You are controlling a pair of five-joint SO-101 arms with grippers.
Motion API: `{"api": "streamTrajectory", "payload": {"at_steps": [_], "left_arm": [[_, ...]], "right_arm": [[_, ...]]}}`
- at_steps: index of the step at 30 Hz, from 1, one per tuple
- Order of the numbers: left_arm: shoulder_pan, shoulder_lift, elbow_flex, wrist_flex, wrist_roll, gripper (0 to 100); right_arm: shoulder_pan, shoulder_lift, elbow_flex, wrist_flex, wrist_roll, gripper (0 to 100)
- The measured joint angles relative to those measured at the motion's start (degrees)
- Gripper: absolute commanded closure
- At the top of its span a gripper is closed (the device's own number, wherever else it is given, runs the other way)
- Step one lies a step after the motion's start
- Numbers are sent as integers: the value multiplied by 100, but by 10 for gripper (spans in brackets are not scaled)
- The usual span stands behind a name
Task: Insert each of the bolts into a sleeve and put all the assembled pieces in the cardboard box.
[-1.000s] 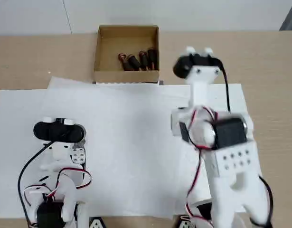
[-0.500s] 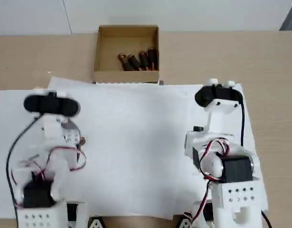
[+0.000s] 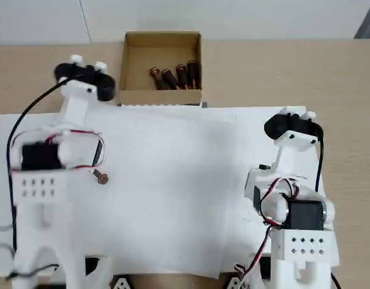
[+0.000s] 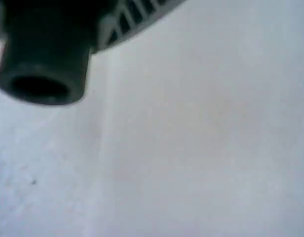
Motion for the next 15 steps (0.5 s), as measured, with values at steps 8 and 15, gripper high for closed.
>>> {"api": "streamTrajectory", "payload": {"at_steps": [8,15], "left_arm": [[0,1609,-993,949,905,994],[0,2541,-1046,1073,2708,994]], "right_arm": [[53,0,396,-360,0,996],[26,0,703,-677,0,996]]}}
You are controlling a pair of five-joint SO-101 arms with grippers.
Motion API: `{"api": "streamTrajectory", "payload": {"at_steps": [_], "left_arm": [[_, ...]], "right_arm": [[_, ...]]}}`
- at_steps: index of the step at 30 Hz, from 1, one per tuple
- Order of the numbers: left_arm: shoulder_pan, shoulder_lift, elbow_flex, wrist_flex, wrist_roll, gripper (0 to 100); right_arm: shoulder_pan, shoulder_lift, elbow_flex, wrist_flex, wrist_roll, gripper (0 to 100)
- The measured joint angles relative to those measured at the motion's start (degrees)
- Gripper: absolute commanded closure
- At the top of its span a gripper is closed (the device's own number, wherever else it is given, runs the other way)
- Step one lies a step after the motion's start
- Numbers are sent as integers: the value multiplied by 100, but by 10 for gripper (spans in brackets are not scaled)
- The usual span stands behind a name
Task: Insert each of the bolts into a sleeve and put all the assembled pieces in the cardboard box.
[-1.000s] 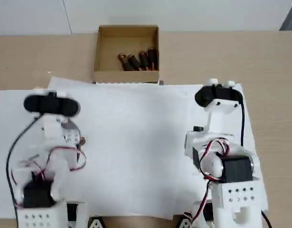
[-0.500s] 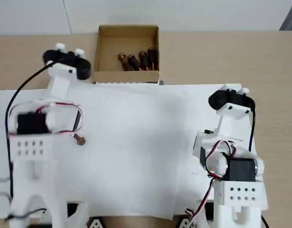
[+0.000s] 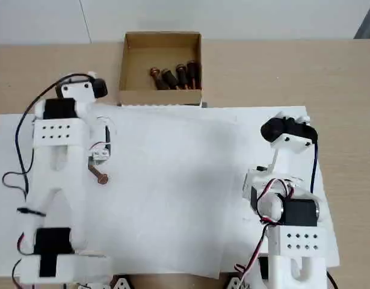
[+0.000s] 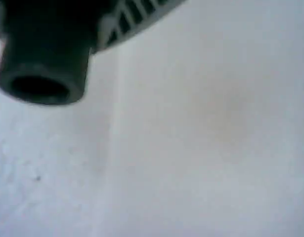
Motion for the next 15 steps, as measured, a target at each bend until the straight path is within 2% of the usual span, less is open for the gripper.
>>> {"api": "streamTrajectory", "payload": {"at_steps": [4,8,11,15], "left_arm": [[-123,290,-18,-44,615,994],[-536,448,-18,-396,1240,994],[-844,642,-18,-501,1591,994],[-932,1011,-18,-519,1908,994]], "right_arm": [[0,0,0,0,0,996],[0,0,0,0,0,996],[0,0,0,0,0,996],[0,0,0,0,0,996]]}}
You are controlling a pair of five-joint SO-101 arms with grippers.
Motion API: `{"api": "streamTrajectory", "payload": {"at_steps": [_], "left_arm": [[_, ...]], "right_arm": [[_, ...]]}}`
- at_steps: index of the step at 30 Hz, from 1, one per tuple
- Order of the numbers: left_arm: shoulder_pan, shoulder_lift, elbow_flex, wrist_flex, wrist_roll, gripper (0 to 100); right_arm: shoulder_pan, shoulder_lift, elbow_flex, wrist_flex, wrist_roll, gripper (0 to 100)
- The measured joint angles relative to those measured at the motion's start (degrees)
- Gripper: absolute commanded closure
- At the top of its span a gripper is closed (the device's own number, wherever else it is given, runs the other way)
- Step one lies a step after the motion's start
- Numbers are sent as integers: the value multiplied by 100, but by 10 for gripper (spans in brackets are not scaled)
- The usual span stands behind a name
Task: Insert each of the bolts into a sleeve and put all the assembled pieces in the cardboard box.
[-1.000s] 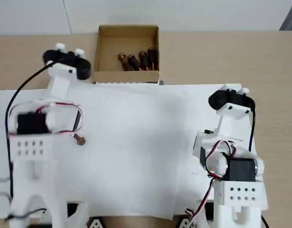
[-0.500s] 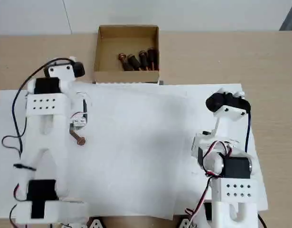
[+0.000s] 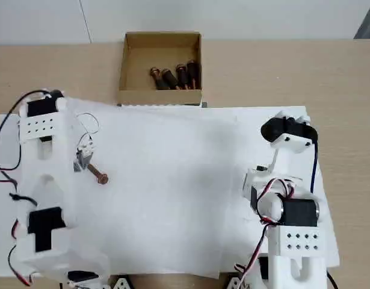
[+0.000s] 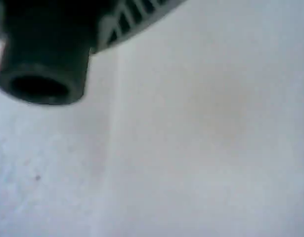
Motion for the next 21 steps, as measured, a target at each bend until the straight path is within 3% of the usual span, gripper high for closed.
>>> {"api": "streamTrajectory", "payload": {"at_steps": [10,16,21], "left_arm": [[88,659,0,-158,123,987],[88,659,0,-193,123,858],[88,659,0,-193,123,852]], "right_arm": [[0,0,0,0,0,996],[0,0,0,0,0,996],[0,0,0,0,0,996]]}}
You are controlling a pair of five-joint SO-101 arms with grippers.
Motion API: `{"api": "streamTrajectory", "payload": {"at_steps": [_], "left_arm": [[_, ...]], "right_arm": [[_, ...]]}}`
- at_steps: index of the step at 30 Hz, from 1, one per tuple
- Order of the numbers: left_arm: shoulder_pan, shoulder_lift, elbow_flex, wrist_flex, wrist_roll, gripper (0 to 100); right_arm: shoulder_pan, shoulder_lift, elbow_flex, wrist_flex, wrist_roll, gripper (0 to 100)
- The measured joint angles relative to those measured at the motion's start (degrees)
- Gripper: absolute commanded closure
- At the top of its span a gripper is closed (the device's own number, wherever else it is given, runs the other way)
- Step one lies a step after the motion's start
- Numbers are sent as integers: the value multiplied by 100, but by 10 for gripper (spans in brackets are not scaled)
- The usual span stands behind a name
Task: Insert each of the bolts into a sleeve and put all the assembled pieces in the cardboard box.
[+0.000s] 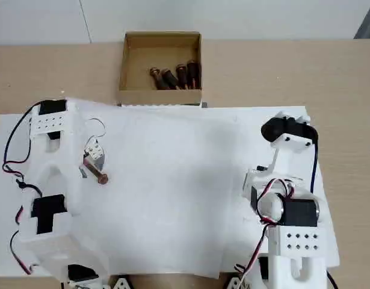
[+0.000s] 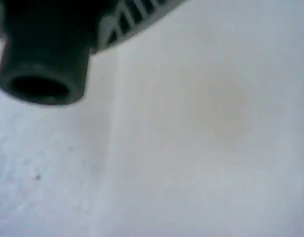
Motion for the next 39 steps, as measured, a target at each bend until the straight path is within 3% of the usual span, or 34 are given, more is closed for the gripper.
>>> {"api": "streamTrajectory", "payload": {"at_steps": [11,16,28,32,39], "left_arm": [[9,545,-35,-273,0,855],[79,738,-185,-273,0,1000],[149,695,-176,-334,26,994],[316,404,-149,-264,615,994],[466,-615,-149,-325,2338,994]], "right_arm": [[0,0,0,0,0,996],[0,0,0,0,0,996],[9,0,0,0,0,996],[0,0,26,0,0,996],[26,0,35,0,0,996]]}}
